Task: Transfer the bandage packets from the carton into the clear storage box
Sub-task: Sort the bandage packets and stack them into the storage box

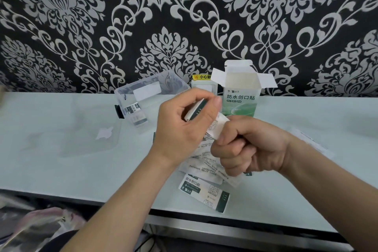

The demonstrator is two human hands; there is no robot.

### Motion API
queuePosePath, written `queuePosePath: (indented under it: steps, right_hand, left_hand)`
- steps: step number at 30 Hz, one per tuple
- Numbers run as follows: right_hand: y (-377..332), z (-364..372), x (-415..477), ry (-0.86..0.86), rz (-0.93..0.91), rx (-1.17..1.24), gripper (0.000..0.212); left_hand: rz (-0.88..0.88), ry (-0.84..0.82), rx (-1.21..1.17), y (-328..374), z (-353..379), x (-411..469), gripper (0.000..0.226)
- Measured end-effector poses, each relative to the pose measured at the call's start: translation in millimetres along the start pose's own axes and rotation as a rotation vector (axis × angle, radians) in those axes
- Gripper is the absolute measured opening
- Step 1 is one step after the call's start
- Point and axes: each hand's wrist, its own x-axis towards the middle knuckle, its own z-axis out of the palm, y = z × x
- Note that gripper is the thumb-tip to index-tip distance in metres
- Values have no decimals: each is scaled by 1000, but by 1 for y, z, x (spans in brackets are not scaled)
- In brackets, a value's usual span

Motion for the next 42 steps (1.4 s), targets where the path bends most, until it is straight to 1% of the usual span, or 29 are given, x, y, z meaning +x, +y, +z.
queuePosePath:
  steps: [2,4,7,9,10,13,16,17,18,20,24,25,28,31,33,35,37,38,39,40,42]
  right_hand:
    - [5,-2,4,-81,14,118,48]
    - [8,-4,7,-125,22,191,49]
    - [13,-4,10,-152,6,251,34]
    - [14,2,11,-145,-10,238,13]
    - [14,6,12,-111,-16,195,4]
    - [9,13,9,72,-66,30,28]
    - [4,11,6,363,-202,-248,50]
    - [2,11,6,458,-275,-356,51]
    - [1,12,6,534,-347,-467,48]
    - [-2,16,5,605,-428,-673,36]
    - [1,21,7,646,-382,-906,29]
    - [2,21,9,666,-391,-931,27]
    - [3,22,12,710,-412,-926,23]
    - [-3,18,6,716,-383,-767,16]
    - [-8,15,2,686,-343,-615,16]
    - [-13,14,-2,659,-311,-482,15]
    - [-18,14,-4,641,-303,-371,21]
    - [-20,15,-4,634,-301,-340,21]
    - [-21,15,-4,629,-299,-326,19]
    - [-22,15,-3,617,-296,-319,16]
    - [-23,17,1,571,-287,-316,15]
  left_hand:
    - [28,-14,-16,2,5,-2,7]
    - [-1,-25,-32,1,5,-1,12]
    - [-83,-11,-59,-2,3,3,18]
    - [-131,1,-69,-2,2,5,21]
    - [-161,16,-64,-1,2,6,22]
    - [-225,83,18,-1,-1,12,23]
    - [-260,90,211,-2,-6,18,24]
    - [-283,84,269,-3,-6,19,25]
    - [-309,77,310,-4,-6,20,25]
    - [-356,75,363,-5,-5,20,22]
    - [-408,87,431,-9,-4,22,21]
    - [-427,91,411,-10,-3,22,21]
    - [-527,87,228,-10,-2,21,19]
    - [-578,-14,-24,0,-5,19,4]
    - [-522,-165,-77,1,-12,17,37]
    - [-402,-334,63,1,-22,16,74]
    - [-306,-484,253,2,-25,11,102]
    - [-277,-515,319,3,-24,8,110]
    - [-251,-507,361,5,-21,6,113]
    - [-219,-473,386,5,-18,4,113]
    - [-152,-403,401,2,-15,2,104]
